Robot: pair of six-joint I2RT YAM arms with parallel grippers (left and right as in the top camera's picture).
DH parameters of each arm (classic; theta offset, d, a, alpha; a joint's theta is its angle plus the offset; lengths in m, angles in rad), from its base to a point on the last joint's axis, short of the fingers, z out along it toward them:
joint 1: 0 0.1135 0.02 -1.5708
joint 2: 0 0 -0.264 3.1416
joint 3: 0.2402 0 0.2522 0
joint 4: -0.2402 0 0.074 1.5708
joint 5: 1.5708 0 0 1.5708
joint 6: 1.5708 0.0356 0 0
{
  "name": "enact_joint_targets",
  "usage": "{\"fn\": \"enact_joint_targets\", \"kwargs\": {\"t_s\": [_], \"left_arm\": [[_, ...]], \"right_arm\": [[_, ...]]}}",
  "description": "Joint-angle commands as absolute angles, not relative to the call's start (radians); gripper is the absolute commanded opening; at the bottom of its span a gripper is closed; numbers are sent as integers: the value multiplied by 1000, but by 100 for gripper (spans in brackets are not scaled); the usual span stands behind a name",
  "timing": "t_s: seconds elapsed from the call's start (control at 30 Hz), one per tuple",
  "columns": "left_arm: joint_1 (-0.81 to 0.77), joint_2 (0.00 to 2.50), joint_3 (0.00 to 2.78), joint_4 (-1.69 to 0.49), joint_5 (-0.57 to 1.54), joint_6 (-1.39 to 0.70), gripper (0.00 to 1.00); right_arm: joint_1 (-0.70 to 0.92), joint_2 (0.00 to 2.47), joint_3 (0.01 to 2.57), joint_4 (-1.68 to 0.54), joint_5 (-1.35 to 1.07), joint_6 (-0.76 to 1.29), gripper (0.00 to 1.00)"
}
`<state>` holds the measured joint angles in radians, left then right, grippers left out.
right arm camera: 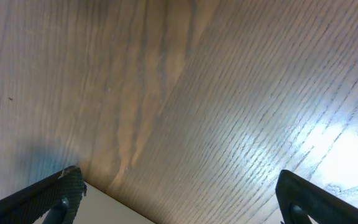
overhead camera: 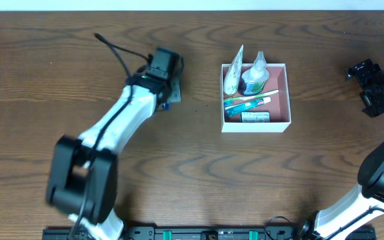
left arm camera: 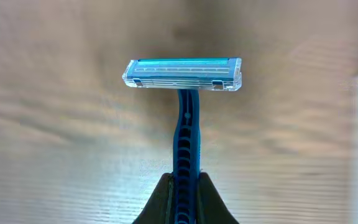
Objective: Pack container
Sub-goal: 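Carry the razor into the box and release it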
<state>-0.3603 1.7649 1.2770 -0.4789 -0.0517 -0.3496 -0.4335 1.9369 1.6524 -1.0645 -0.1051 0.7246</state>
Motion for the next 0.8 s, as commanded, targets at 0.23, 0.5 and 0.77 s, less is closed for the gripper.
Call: {"fn": "enact_joint_targets", "kwargs": {"t_s": [0.23,0.5,0.77], "left_arm": [[-485,1429,1320,-338,1,-305,6],[-740,1466,1320,-179,1,-146,6],[-884,1631,1320,-105,1,-26,7]], "right_arm": [[-439,1937,1653,-1066,-105,736,99],[-439,1937,1653,-1066,-105,736,99],[-439,1937,1653,-1066,-105,736,99]]}}
